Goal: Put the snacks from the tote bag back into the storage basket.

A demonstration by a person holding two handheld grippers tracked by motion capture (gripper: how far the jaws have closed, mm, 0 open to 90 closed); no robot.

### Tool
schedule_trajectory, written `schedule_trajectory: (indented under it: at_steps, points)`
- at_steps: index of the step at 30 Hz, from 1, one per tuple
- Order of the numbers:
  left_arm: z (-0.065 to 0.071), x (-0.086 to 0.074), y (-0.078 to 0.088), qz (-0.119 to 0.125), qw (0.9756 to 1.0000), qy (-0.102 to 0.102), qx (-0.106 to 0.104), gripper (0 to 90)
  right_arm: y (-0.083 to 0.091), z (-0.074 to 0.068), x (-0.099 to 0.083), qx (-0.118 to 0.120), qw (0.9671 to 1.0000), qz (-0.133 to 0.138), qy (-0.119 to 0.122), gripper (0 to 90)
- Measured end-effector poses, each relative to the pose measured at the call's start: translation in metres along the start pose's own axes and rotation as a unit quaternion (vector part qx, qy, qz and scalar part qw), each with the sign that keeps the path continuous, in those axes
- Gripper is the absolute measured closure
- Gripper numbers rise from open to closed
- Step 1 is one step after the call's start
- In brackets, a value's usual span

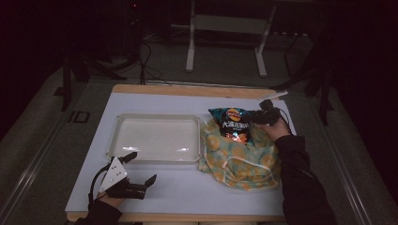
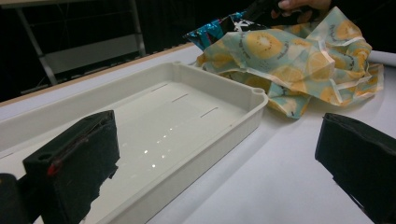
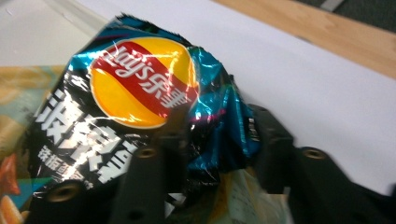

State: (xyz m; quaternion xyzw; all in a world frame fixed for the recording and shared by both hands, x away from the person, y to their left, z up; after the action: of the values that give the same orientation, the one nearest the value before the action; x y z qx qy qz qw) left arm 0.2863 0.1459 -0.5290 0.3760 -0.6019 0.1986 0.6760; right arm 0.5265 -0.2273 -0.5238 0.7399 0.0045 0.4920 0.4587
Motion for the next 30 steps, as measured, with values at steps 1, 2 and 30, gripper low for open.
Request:
schedule_trajectory:
  at_steps: [1,2,30]
  points:
    - [0.0,0.0,0.0,0.0,1.0,0.0,0.0,0.2,-0.001,0.0,-0.001,-0.002,1.0,-0.006,0.004,77.5]
    - [0.0,0.0,0.0,0.0,1.0,0.0,0.0,0.2,-0.001,-0.001,-0.002,-0.007,0.9998,-0.018,0.007,84.4]
    - [0.0,0.002,0.001,0.003,1.0,-0.001,0.004,0.2,0.039,-0.036,0.031,-0.04,0.9979,0.025,0.044,90.0]
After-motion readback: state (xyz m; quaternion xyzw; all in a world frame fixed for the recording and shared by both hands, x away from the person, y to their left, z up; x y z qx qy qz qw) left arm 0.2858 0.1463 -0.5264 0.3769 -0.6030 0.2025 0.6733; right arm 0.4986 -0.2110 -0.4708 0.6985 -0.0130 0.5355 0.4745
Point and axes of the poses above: each handheld gripper's, and its own axes: y roughly backward along the jaws, x roughly out of its top, z roughly to its right, the point moved 9 cm from there along -y, roughly forward along the jaws, and after that the axes turned 3 degrees about y, right-handed, at the moved point
